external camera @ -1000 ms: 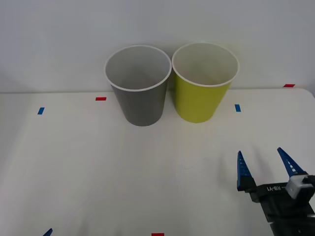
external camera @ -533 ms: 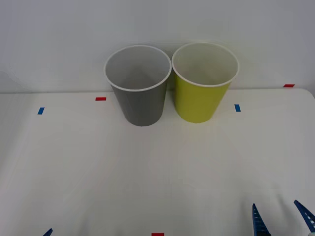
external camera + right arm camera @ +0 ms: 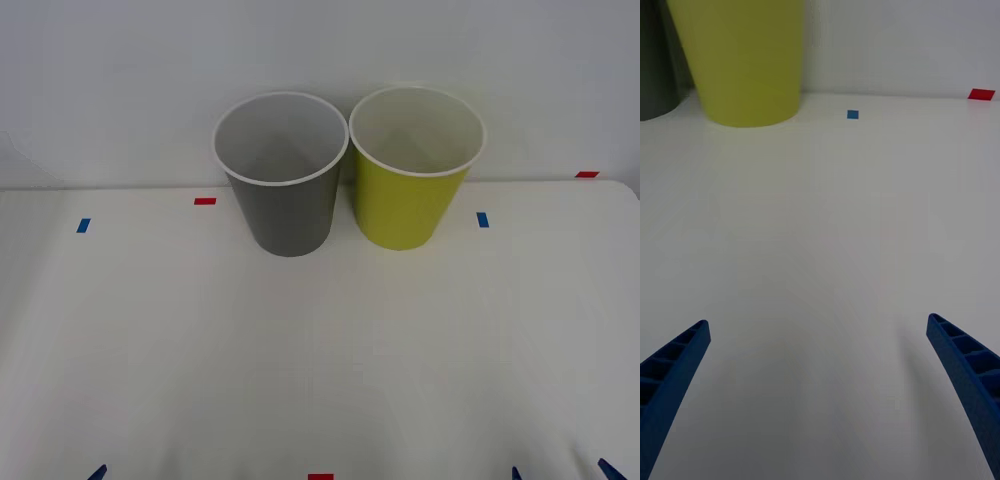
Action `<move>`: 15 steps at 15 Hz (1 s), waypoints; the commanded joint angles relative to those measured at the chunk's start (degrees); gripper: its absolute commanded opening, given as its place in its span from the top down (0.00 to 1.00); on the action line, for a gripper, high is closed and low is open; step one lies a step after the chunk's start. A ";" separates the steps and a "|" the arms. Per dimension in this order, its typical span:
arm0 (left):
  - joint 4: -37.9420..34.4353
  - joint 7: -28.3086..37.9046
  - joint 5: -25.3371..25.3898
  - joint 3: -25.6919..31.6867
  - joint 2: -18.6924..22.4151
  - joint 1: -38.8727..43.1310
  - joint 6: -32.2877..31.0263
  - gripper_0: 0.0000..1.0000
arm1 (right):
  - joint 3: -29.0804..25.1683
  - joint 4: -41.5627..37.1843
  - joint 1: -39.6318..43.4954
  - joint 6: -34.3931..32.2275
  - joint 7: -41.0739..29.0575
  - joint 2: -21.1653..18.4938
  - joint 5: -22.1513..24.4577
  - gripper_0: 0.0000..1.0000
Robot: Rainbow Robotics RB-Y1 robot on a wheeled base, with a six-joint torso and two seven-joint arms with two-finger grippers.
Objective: Put cans in the gray bin and PET bottles in the light green bin.
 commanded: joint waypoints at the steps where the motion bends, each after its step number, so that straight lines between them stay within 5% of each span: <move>1: 0.00 0.00 0.00 0.00 0.00 0.00 0.00 0.00 | 0.25 0.02 -0.09 -0.06 -0.10 0.03 0.17 0.00; 15: 0.00 0.00 0.00 0.00 0.00 0.00 0.00 0.00 | 0.25 0.02 -0.09 -0.06 -0.10 0.03 0.17 0.00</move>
